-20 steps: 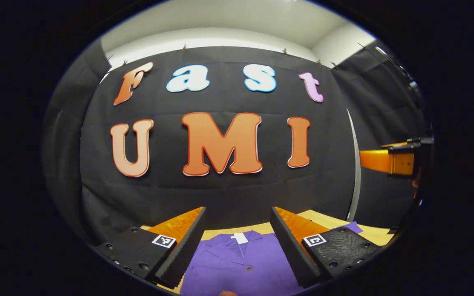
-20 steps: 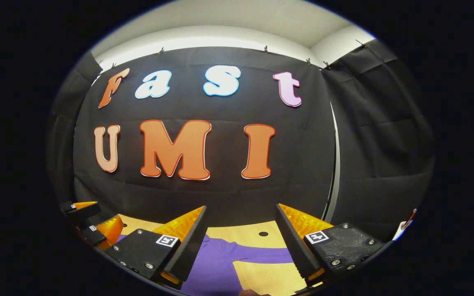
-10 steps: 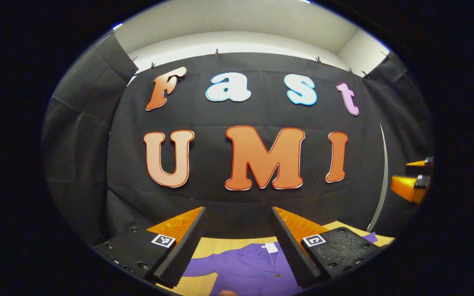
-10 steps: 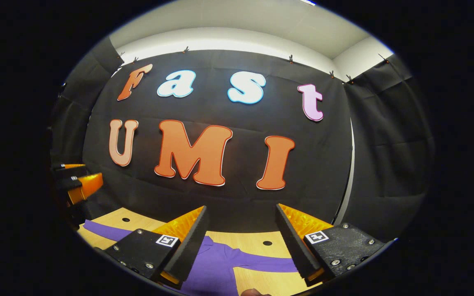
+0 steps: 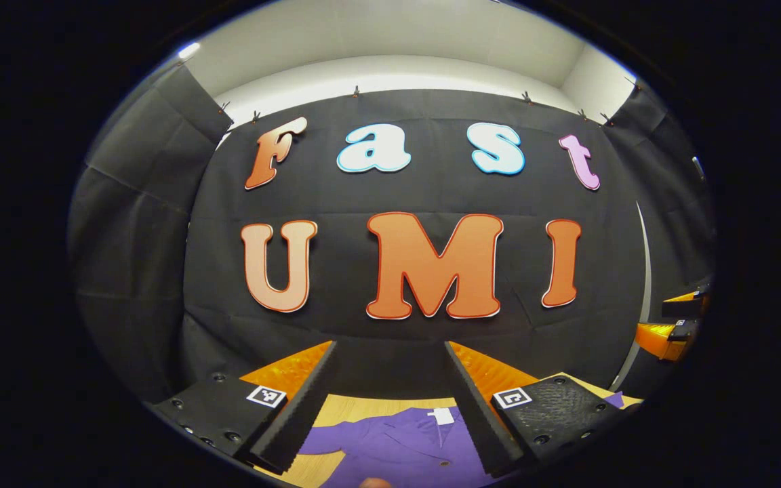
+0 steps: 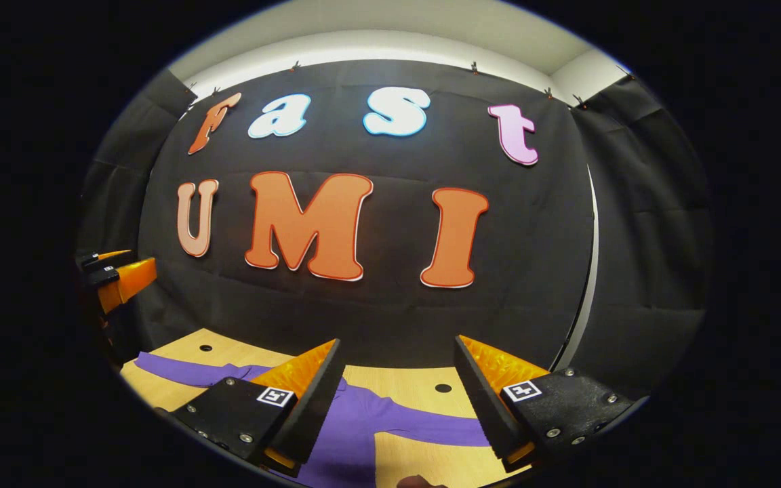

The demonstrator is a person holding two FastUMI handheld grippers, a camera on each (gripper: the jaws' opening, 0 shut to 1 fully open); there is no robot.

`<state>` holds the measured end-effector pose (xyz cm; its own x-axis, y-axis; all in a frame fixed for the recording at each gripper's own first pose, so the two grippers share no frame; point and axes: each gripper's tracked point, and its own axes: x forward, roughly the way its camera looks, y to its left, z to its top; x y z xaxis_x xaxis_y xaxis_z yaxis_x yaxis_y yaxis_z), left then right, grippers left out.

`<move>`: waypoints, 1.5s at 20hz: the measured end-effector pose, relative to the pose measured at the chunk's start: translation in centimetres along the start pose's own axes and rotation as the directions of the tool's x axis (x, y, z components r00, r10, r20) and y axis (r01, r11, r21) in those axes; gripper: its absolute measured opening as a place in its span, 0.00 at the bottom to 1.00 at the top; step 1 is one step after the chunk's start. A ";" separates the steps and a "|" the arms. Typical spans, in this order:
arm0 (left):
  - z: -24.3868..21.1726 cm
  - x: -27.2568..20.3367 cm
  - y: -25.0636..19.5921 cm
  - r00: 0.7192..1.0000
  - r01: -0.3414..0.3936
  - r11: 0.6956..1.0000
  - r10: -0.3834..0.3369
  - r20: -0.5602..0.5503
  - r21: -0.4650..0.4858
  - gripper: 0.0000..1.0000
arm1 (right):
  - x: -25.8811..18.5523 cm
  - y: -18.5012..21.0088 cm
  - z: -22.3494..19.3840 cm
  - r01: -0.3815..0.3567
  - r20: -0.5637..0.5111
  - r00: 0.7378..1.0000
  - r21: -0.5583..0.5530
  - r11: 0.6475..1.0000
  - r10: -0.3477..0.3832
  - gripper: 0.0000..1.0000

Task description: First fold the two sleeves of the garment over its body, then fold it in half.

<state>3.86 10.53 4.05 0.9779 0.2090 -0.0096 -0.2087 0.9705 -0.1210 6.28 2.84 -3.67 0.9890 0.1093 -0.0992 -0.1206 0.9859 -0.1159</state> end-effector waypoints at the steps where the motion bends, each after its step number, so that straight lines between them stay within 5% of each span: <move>1: 0.2 0.0 -0.6 1.000 -0.002 1.000 0.002 0.001 0.003 0.95 | 0.5 -0.8 -0.7 0.015 -0.017 1.000 0.006 1.000 -0.015 0.96; 5: -0.3 0.7 -2.4 1.000 0.004 1.000 -0.004 -0.009 0.013 0.95 | 2.5 -4.7 -4.2 0.086 -0.089 0.993 0.062 0.994 -0.081 0.96; 15: -0.6 1.1 -3.0 0.999 -0.025 0.998 0.027 -0.033 0.064 0.95 | 5.8 -14.6 -13.5 0.248 -0.282 0.929 0.003 0.969 -0.237 0.96; 20: -0.8 0.6 -2.6 0.996 -0.062 0.994 0.067 -0.052 0.087 0.94 | 7.4 -18.0 -18.4 0.277 -0.428 0.871 0.024 0.961 -0.240 0.97; 23: -1.7 0.1 -2.3 0.993 -0.082 0.991 0.089 -0.074 0.102 0.95 | 8.0 -19.9 -21.7 0.286 -0.536 0.815 0.041 0.957 -0.221 0.97; 27: -3.2 -0.6 -2.4 0.986 -0.107 0.982 0.125 -0.112 0.158 0.95 | 8.2 -21.2 -26.0 0.310 -0.689 0.705 0.083 0.947 -0.170 0.97; 30: -4.0 -1.2 -2.1 0.978 -0.132 0.973 0.159 -0.133 0.190 0.96 | 8.7 -21.9 -28.3 0.296 -0.742 0.653 0.067 0.953 -0.151 0.98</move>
<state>3.19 7.80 0.36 0.9256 0.3426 -0.1610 -0.3351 0.9394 0.0725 15.16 -21.43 -29.97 0.6011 -0.1711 -0.7806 0.1833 0.9803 -0.0737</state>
